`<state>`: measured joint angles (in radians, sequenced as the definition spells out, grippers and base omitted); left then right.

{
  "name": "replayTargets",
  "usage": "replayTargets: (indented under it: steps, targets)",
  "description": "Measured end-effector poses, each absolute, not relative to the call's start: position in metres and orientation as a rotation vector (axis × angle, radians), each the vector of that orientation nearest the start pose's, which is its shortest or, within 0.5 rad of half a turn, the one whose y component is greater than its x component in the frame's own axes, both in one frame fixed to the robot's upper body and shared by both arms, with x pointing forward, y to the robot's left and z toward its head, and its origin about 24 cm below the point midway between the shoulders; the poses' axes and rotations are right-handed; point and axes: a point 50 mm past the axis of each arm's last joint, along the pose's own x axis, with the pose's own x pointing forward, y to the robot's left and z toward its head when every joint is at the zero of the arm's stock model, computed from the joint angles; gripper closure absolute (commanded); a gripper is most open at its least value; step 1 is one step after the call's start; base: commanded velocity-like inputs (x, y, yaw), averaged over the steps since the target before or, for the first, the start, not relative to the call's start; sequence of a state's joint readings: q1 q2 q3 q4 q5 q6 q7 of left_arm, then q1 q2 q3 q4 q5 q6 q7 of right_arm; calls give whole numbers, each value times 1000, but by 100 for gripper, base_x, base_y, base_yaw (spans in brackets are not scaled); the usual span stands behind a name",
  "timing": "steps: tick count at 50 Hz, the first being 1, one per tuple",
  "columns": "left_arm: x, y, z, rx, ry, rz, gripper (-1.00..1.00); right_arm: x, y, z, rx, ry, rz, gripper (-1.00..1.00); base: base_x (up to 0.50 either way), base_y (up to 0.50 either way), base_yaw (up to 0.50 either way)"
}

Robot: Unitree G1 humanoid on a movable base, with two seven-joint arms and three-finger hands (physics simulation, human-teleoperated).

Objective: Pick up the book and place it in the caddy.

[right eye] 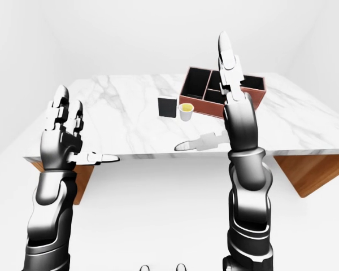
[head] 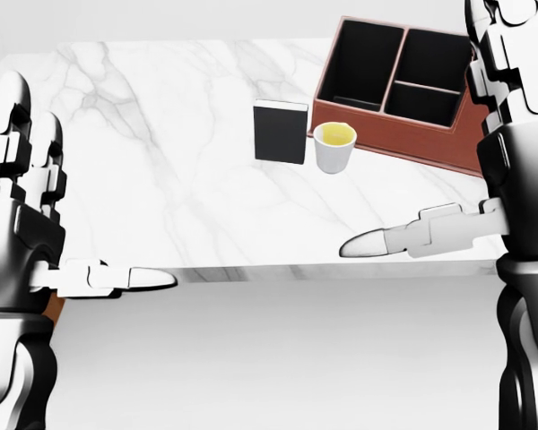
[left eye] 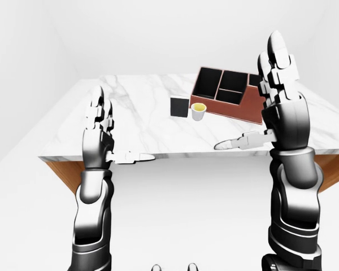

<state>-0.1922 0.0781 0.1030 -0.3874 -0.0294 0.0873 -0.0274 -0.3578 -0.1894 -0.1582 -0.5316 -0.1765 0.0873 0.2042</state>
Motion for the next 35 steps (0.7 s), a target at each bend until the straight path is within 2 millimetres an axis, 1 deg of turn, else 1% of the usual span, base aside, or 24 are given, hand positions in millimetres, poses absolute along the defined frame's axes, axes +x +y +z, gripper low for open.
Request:
replayTargets:
  steps: [10, 32, 35]
  targets:
    - [262, 166, 170, 57, -484, 8, -100, 249, -168, 242, -418, -769, 52, -100, 0, 48, 0]
    - [259, 164, 172, 59, -496, 3, -100, 250, -174, 239, -375, -752, 33, -100, 0, 0, 0]
    - [259, 164, 172, 60, -498, 3, -100, 250, -175, 238, -370, -750, 32, -100, 15, 0, 0]
